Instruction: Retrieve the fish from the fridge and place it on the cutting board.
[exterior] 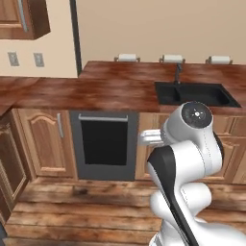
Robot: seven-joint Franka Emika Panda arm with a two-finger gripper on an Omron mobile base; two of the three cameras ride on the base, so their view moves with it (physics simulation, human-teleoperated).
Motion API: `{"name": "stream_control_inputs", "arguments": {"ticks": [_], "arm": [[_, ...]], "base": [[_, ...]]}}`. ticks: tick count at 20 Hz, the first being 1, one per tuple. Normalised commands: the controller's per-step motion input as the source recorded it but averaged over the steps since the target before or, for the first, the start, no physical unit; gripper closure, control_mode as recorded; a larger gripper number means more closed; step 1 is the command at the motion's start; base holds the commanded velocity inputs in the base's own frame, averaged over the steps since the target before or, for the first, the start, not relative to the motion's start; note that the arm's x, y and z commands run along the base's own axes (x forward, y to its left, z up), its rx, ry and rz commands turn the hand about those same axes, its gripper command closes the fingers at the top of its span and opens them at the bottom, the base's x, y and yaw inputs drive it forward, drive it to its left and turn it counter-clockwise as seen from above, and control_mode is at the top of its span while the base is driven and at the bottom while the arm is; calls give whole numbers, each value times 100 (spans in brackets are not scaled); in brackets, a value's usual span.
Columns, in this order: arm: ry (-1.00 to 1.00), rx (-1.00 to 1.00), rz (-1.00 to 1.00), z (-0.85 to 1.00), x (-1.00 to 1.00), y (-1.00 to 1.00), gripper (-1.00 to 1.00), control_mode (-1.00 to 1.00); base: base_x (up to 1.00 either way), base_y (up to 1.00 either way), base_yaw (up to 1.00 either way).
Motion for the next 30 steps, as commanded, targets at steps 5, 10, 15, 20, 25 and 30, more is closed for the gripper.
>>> {"name": "stream_control_inputs", "arguments": {"ticks": [5, 10, 15, 20, 25, 30], "arm": [[0, 0, 0, 0, 0, 0, 100, 100], [0, 0, 0, 0, 0, 0, 100, 100], [0, 0, 0, 0, 0, 0, 100, 100], [0, 0, 0, 0, 0, 0, 100, 100], [0, 0, 0, 0, 0, 0, 100, 100], [0, 0, 0, 0, 0, 0, 100, 100]], "base": [[58, -33, 1], [78, -42, 11], [63, -26, 18], [19, 6, 37], [35, 2, 46], [57, -8, 51]]}}
